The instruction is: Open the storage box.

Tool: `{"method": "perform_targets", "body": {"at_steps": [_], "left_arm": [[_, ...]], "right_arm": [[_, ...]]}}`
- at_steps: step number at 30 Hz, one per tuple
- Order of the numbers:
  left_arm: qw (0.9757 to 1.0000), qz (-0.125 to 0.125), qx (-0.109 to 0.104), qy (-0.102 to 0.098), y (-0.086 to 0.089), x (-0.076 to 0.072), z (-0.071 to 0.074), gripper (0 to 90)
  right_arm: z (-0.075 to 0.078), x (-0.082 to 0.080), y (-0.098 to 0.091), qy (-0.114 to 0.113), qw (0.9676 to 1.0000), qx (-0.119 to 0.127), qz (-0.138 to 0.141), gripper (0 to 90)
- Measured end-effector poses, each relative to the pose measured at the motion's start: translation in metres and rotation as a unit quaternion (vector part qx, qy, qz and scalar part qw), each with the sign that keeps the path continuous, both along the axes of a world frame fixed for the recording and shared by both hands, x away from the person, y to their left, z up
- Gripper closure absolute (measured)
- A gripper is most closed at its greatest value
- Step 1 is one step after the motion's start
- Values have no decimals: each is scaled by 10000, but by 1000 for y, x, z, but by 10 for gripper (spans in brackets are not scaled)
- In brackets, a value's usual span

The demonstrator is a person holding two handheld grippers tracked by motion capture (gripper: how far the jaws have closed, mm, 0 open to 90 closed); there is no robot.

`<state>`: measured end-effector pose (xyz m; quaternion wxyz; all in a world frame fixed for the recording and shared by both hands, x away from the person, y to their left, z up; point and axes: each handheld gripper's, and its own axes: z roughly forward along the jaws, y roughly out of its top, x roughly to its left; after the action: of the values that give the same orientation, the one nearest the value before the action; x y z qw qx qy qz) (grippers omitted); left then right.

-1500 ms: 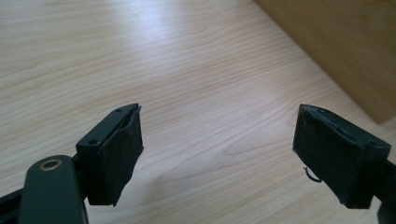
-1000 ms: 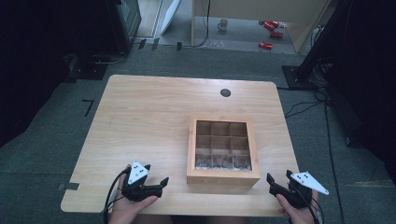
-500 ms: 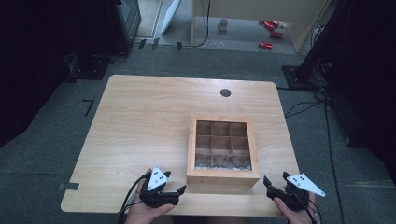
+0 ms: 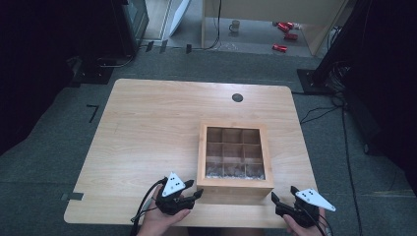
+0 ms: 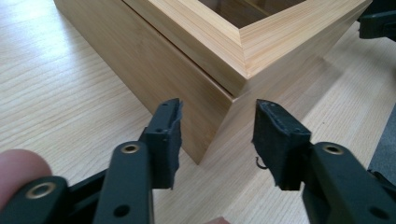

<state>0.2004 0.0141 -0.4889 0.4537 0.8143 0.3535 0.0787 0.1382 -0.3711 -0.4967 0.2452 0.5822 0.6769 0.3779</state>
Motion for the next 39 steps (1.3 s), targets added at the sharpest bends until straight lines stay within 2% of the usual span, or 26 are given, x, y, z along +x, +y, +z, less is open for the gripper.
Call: {"method": "perform_targets", "body": {"at_steps": [4,7,10,15,21,24,27,33,39], "left_arm": [[9999,-70,-75,62,-1,3,1,585],[9999,-133,-60,80,-2,4,3,583],[9997,-169,-135,147,0,5,3,592],[9996,-203,-155,128,2,5,6,617],[9994,-239,-183,174,3,7,8,620],[9993,-229,-239,151,5,7,10,633],[9997,-195,-152,65,3,6,11,653],[9996,-210,-160,46,3,6,12,664],[9995,-257,-187,-19,3,6,16,664]], "right_arm": [[-3,0,6,26,9999,56,99,238],[-5,1,8,23,9999,57,148,240],[-5,2,12,6,9998,85,202,248],[-6,4,18,-51,9993,39,365,253],[-5,6,20,-90,9993,111,356,261],[-5,7,20,-108,9993,82,360,265],[-3,7,20,-151,9992,74,355,268],[1,6,21,-235,9990,144,338,274],[2,8,25,-287,9985,159,444,274]]}}
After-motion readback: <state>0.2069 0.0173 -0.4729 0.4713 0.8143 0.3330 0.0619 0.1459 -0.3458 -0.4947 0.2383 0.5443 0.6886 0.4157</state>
